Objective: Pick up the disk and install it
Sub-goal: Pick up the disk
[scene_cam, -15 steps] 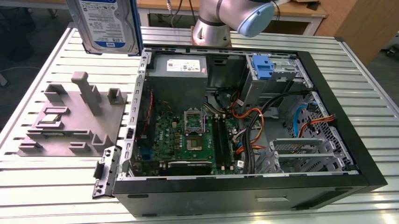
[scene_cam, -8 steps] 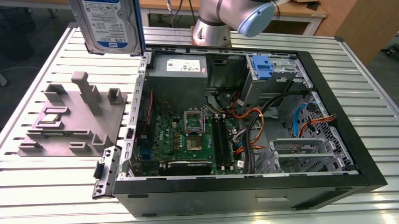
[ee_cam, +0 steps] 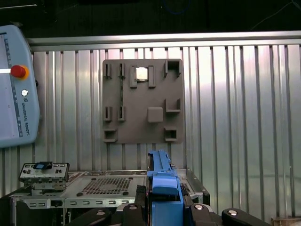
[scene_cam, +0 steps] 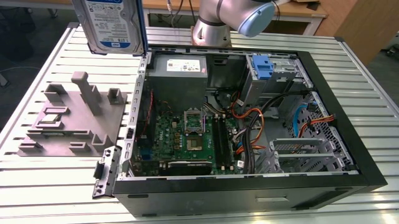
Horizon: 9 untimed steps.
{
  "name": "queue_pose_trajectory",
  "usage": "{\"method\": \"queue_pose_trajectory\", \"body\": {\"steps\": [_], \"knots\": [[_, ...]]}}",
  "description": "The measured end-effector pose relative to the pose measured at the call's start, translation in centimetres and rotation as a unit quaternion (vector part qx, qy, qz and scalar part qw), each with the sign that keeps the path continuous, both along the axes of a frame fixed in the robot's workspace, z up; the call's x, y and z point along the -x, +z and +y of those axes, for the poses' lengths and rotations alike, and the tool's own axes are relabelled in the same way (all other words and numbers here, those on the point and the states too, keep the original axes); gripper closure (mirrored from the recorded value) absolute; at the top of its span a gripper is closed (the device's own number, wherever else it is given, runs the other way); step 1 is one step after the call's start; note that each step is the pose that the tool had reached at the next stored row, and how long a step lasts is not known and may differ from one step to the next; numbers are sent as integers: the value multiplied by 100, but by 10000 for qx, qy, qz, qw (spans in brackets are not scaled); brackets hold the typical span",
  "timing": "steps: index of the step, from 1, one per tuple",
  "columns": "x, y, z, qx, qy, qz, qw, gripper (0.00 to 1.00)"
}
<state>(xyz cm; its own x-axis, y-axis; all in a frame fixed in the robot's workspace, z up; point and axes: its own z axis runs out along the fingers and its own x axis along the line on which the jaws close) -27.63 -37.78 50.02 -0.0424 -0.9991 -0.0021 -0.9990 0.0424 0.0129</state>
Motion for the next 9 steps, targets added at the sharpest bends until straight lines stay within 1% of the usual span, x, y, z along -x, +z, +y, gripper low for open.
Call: {"method": "queue_pose_trajectory", "body": {"steps": [9], "knots": [[-28,0,0,0,1,0,10000,64]]}}
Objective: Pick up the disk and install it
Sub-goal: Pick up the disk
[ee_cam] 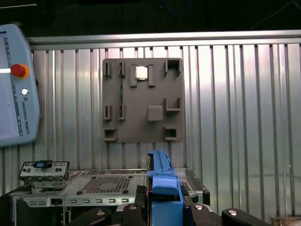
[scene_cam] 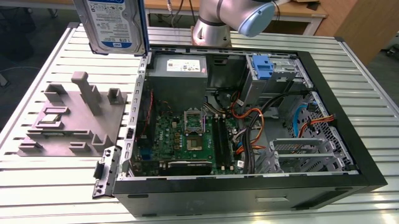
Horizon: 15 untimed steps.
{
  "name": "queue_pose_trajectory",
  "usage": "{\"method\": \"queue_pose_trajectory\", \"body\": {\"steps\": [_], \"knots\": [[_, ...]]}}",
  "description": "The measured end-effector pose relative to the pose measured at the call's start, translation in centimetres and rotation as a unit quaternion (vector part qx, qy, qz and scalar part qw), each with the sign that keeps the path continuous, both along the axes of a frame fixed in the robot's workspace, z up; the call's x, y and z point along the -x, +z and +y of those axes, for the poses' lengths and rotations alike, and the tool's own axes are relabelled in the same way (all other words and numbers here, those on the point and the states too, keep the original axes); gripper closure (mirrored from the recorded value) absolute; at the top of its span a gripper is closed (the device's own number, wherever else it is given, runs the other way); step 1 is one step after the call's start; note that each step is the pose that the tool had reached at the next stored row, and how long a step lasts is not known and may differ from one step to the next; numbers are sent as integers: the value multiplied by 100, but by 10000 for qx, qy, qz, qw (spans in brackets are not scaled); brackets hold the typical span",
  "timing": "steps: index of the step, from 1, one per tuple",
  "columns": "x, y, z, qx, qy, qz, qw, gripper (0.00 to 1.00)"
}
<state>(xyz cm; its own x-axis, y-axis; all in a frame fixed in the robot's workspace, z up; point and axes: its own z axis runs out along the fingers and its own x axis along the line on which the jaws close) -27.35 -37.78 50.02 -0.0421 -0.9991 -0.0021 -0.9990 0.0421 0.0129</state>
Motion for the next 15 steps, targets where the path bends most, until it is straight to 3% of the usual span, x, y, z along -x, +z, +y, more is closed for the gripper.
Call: {"method": "queue_pose_trajectory", "body": {"steps": [15], "knots": [[-104,0,0,0,0,0,10000,64]]}}
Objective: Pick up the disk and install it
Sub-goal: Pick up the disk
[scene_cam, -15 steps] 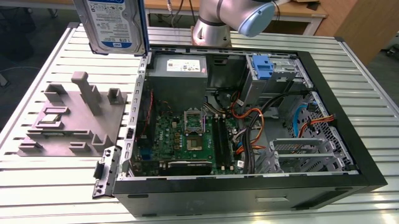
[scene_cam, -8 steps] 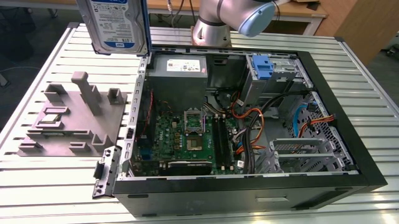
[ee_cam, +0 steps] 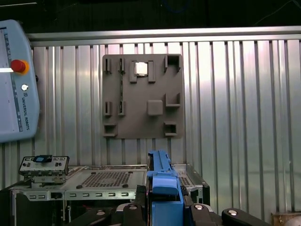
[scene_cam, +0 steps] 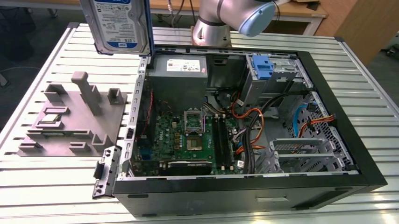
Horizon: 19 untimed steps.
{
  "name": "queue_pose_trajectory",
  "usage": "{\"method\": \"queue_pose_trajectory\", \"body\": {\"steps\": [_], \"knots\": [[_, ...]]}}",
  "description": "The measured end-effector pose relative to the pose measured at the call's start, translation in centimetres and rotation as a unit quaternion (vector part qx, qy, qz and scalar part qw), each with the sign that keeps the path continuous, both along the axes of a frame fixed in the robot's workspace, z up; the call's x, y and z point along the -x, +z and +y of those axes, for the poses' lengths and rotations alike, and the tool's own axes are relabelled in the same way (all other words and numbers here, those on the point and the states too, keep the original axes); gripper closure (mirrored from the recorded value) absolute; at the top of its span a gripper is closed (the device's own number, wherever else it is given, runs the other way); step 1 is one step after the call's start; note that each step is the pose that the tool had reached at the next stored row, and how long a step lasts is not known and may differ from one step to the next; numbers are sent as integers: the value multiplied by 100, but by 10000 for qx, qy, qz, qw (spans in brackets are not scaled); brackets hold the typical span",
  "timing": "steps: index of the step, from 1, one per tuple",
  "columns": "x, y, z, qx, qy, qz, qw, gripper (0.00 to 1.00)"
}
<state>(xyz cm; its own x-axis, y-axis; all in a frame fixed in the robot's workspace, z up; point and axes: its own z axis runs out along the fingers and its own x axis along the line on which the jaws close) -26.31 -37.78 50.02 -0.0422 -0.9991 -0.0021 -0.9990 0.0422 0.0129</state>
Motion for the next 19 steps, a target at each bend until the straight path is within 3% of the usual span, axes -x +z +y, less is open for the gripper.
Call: {"method": "queue_pose_trajectory", "body": {"steps": [7,19], "knots": [[-49,0,0,0,0,0,10000,64],[-225,0,0,0,0,0,10000,64]]}}
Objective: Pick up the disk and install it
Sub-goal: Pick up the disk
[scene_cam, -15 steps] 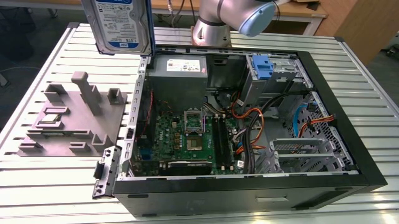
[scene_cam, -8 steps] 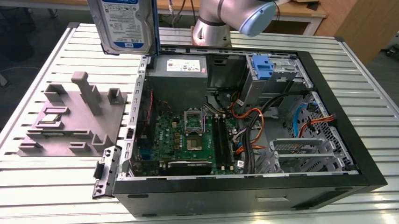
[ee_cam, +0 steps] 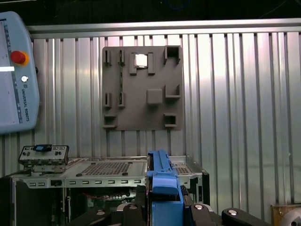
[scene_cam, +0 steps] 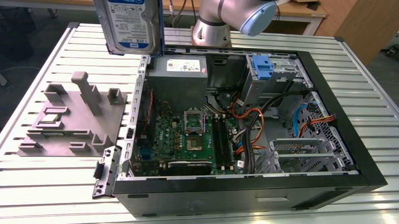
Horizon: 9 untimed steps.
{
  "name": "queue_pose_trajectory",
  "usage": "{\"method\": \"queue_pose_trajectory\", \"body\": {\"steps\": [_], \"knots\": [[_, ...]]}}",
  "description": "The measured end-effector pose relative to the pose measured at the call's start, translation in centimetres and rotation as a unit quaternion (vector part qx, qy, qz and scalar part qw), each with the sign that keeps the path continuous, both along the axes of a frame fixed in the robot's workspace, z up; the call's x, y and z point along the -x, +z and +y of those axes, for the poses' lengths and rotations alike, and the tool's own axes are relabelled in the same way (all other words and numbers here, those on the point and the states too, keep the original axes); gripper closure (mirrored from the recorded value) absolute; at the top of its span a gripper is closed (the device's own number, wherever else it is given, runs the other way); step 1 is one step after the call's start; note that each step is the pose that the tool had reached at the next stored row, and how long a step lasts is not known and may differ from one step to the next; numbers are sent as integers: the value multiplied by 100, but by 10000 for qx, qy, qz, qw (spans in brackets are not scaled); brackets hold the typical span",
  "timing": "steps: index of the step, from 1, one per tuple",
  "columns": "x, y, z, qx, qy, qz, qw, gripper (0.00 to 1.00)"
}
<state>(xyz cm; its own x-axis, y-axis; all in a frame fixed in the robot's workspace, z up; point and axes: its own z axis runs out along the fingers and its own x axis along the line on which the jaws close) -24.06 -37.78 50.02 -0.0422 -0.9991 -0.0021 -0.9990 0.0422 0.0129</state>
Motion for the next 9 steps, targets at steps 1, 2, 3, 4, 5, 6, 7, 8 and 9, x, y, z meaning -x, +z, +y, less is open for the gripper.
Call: {"method": "queue_pose_trajectory", "body": {"steps": [1,2,3,4,5,6,7,8,9], "knots": [[-22,0,0,0,0,0,10000,64],[-45,0,0,0,0,0,10000,64],[-68,0,0,0,0,0,10000,64],[-88,0,0,0,0,0,10000,64],[-105,0,0,0,0,0,10000,64],[-121,0,0,0,0,0,10000,64],[-133,0,0,0,0,0,10000,64],[-142,0,0,0,0,0,10000,64],[-148,0,0,0,0,0,10000,64]]}}
